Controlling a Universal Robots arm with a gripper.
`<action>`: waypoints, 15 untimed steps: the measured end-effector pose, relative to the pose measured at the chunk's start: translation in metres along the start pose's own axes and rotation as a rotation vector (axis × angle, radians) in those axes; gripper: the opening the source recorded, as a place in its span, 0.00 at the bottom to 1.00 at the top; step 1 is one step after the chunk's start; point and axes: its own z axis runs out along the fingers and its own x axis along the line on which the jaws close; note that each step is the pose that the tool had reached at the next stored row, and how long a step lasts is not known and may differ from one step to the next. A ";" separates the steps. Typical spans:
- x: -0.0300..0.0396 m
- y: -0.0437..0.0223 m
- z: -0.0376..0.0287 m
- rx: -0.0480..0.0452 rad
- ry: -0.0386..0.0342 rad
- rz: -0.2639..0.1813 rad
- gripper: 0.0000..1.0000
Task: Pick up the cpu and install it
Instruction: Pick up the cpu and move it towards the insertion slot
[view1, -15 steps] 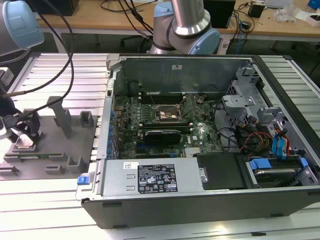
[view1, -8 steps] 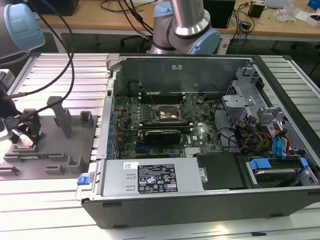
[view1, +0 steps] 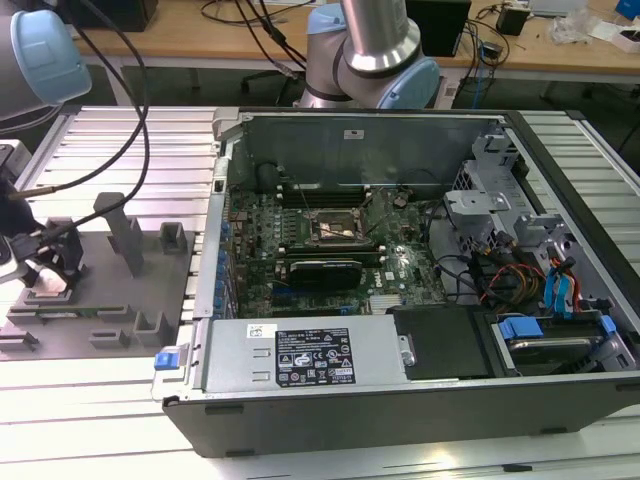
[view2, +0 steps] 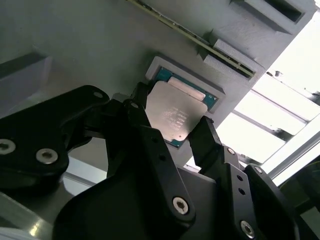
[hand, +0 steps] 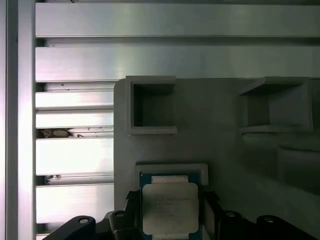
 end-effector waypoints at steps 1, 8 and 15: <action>0.0000 0.0005 0.0001 0.0000 0.0000 0.000 0.60; 0.0001 0.0020 0.0015 0.0002 0.0002 0.000 0.60; 0.0002 0.0021 0.0030 0.0002 0.0001 0.000 0.60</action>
